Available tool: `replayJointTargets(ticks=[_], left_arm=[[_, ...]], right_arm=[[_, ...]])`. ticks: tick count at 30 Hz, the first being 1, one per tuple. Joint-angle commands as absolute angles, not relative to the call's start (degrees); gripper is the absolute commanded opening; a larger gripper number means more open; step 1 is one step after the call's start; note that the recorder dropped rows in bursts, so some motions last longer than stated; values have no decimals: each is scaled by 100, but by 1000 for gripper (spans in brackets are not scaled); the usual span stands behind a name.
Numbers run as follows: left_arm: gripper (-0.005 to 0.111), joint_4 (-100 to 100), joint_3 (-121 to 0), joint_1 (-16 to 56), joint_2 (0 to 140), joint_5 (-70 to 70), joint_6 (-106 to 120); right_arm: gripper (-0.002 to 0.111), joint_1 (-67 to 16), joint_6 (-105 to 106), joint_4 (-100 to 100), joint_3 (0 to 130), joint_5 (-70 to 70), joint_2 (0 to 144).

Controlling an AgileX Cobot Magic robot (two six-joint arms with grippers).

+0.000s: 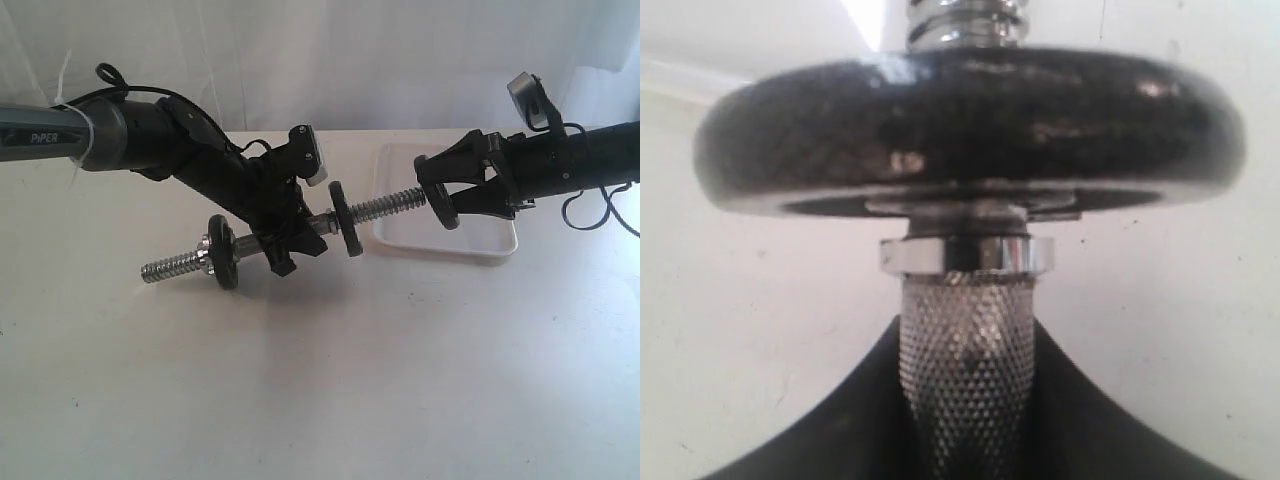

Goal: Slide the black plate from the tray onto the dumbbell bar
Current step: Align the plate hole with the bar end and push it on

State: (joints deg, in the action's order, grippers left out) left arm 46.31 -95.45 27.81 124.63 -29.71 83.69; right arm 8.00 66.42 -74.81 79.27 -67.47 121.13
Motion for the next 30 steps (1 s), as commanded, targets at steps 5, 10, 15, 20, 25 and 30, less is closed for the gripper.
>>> replayJointTargets(ticks=[5, 10, 15, 20, 25, 30], left_arm=[[0, 6110, -9677, 2580, 12073, -3566, 9169], [0, 6212, -9677, 2530, 12073, -3602, 9286], [0, 6278, -9677, 2530, 12073, -3641, 9343], [0, 6277, -9677, 2530, 12073, -3625, 9343], [0, 6277, -9677, 2530, 12073, -3584, 9343], [0, 6389, -9677, 2530, 12073, -3586, 9372]], right_arm=[[0, 803, 6721, -7943, 7924, -6996, 11983], [0, 803, 6721, -7943, 7924, -6996, 11983], [0, 803, 6721, -7956, 7924, -6996, 11983], [0, 793, 6699, -8000, 7924, -6996, 11935], [0, 699, 6699, -8039, 7924, -6996, 11776], [0, 604, 6699, -8039, 7924, -6996, 11771]])
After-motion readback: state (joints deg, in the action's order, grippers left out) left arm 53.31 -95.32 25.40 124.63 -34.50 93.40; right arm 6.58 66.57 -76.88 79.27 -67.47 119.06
